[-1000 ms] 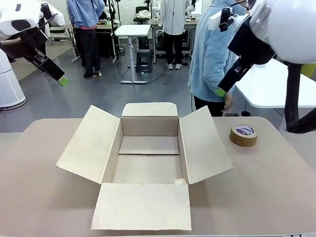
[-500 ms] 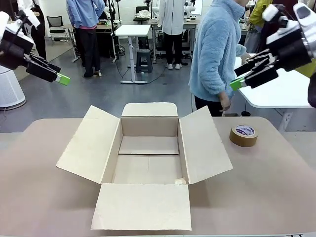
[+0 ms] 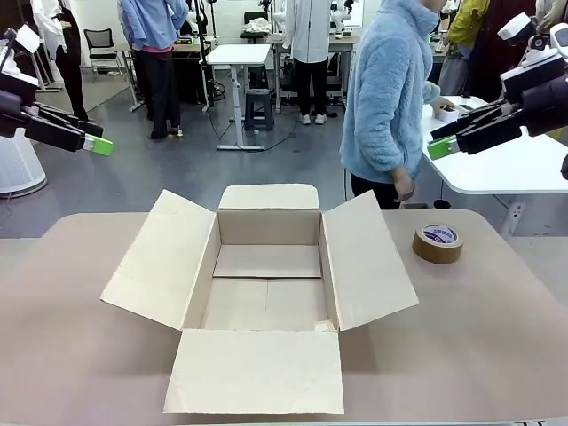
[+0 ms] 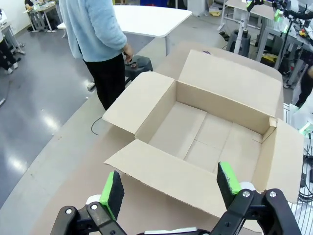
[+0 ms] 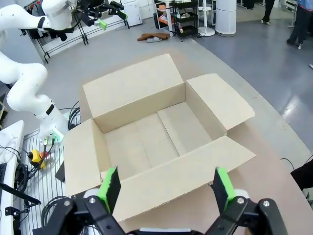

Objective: Wrap the clocks to prevent damage.
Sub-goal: Open the side flaps of the Package Box.

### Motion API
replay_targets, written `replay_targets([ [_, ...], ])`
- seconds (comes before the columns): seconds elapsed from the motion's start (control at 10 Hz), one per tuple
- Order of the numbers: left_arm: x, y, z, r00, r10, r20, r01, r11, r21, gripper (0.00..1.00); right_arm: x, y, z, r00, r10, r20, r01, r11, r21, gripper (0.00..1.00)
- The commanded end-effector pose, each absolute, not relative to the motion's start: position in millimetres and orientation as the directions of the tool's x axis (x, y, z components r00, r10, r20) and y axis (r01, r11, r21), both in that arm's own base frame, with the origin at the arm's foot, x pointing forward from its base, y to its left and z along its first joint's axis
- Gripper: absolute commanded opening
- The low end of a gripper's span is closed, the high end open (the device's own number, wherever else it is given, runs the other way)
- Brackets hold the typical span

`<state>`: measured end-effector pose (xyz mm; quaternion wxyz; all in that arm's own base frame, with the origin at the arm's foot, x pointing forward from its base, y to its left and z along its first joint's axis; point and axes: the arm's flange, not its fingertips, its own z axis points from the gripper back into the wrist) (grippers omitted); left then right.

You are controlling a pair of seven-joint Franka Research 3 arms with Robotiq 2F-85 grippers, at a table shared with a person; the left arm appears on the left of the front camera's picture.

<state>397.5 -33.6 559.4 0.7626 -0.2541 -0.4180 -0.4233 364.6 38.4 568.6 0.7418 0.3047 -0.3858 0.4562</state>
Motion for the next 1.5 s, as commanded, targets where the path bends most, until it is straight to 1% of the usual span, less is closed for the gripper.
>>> replay_targets([
  [0.0, 400.0, -36.4, 559.7, 0.274, -0.442, 0.854, 0.862, 0.507, -0.014, 1.0, 366.1, 38.9, 568.4, 0.258, 0.448, 0.856, -0.921, 0.383, 0.077, 1.0],
  [0.2, 397.4, -36.0, 559.8, 0.296, -0.437, 0.849, 0.855, 0.517, -0.032, 1.0, 363.2, 39.9, 569.7, 0.278, 0.447, 0.85, -0.913, 0.397, 0.09, 1.0],
  [0.3, 392.0, -33.2, 565.6, 0.3, -0.448, 0.842, 0.855, 0.518, -0.029, 0.4, 358.6, 39.8, 570.2, 0.264, 0.473, 0.84, -0.917, 0.392, 0.068, 0.4],
  [0.4, 390.6, -31.9, 571.4, 0.301, -0.457, 0.837, 0.855, 0.518, -0.025, 0.4, 356.6, 40.1, 571.3, 0.274, 0.473, 0.837, -0.91, 0.409, 0.066, 0.4],
  [0.5, 383.2, -30.3, 574.8, 0.309, -0.477, 0.823, 0.854, 0.519, -0.02, 0.0, 353.2, 40.5, 571.8, 0.287, 0.487, 0.825, -0.905, 0.421, 0.066, 0.0],
  [0.6, 380.4, -29.4, 578.5, 0.317, -0.499, 0.806, 0.852, 0.523, -0.012, 0.39, 350.4, 40.5, 573.6, 0.296, 0.5, 0.814, -0.897, 0.438, 0.057, 0.34],
  [0.7, 380.8, -25.0, 580.5, 0.328, -0.512, 0.794, 0.85, 0.527, -0.011, 0.25, 349.0, 40.6, 575.0, 0.302, 0.504, 0.809, -0.896, 0.439, 0.061, 0.0],
  [0.8, 377.1, -24.2, 578.9, 0.345, -0.52, 0.781, 0.842, 0.539, -0.013, 0.0, 346.6, 40.8, 573.9, 0.324, 0.511, 0.796, -0.893, 0.444, 0.078, 0.0],
  [1.1, 368.8, -24.7, 577.6, 0.372, -0.553, 0.745, 0.838, 0.545, -0.014, 0.0, 338.6, 40.8, 573.9, 0.369, 0.521, 0.77, -0.879, 0.465, 0.106, 0.0],
  [1.4, 365.7, -23.2, 574.6, 0.382, -0.562, 0.734, 0.831, 0.557, -0.006, 0.0, 333.7, 42.3, 572.0, 0.39, 0.531, 0.752, -0.874, 0.471, 0.121, 0.0],
])
